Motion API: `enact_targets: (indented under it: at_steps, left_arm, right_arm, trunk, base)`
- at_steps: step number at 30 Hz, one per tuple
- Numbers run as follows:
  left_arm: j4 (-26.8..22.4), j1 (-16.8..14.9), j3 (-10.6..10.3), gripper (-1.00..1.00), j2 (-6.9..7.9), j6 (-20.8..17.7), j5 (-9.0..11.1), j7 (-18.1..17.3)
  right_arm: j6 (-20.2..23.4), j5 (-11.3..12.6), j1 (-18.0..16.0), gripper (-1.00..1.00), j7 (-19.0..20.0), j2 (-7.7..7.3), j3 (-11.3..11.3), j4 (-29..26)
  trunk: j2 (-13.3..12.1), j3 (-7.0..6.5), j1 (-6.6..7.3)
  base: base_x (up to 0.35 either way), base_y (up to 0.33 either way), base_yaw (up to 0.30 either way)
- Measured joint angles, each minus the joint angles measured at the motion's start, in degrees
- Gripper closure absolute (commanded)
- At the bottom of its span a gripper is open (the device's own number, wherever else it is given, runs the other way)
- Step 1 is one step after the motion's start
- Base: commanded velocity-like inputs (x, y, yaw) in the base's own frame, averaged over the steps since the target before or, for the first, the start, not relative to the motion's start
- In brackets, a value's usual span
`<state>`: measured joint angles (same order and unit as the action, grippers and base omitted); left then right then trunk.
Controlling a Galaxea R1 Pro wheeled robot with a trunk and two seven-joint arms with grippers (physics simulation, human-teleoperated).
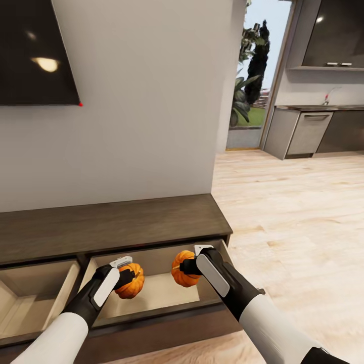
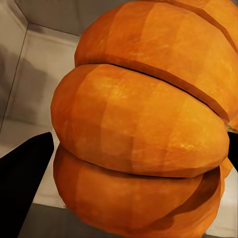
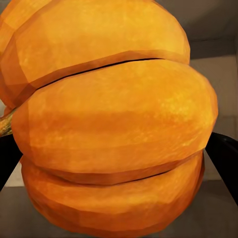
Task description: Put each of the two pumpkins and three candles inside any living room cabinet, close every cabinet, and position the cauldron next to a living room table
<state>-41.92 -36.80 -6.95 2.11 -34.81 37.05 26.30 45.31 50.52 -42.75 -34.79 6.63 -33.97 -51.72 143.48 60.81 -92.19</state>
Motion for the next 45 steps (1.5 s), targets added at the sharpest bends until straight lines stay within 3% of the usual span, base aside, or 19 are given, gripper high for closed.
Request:
enact_targets:
  at_steps: [20,45]
  left_arm:
    - [0.0,0.0,0.0,1.0,0.0,0.01,-0.15,0.0]
    - [0.01,0.01,0.0,1.0,0.0,-0.03,-0.13,0.0]
  right_arm:
    - [-0.06,0.0,0.0,1.0,0.0,0.04,0.0,0.0]
    - [0.06,-0.01,0.0,1.0,-0.01,0.03,0.0,-0.02]
  trunk:
    - [0.0,0.0,-0.02]
    - [0.33,5.54,-0.67]
  base:
    - [0.03,0.003,0.0]
    - [0.0,0.0,0.0]
